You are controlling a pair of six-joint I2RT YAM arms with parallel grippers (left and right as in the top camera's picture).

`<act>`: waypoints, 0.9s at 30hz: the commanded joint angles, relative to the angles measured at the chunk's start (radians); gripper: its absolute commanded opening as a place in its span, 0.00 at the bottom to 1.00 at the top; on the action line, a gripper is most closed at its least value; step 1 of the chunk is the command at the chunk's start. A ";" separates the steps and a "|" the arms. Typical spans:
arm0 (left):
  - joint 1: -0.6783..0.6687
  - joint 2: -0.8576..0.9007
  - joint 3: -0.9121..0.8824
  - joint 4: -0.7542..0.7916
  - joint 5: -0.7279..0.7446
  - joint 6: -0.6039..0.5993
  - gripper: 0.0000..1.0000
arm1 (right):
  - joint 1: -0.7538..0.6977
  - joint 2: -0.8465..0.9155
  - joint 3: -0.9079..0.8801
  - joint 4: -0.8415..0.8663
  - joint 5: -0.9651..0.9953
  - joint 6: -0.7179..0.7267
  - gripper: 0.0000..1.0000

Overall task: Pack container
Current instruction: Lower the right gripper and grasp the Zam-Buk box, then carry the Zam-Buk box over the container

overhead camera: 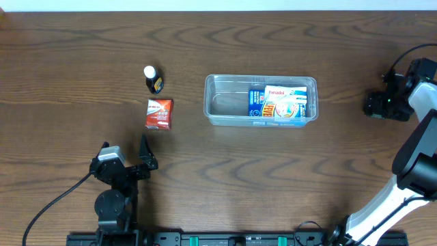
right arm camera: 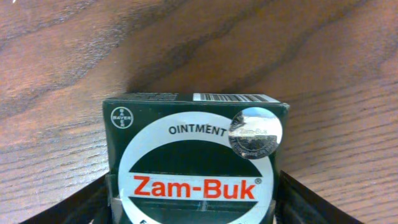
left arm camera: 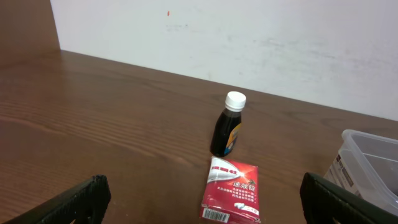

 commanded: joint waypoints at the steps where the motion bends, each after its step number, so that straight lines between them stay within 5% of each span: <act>1: 0.004 -0.006 -0.034 -0.013 -0.011 0.002 0.98 | -0.002 0.011 -0.006 0.005 0.016 -0.002 0.70; 11: 0.004 -0.006 -0.034 -0.013 -0.011 0.002 0.98 | -0.002 0.011 -0.006 0.013 -0.019 0.014 0.56; 27: 0.004 -0.006 -0.034 -0.013 -0.011 0.002 0.98 | 0.018 -0.123 0.077 -0.102 -0.079 0.172 0.56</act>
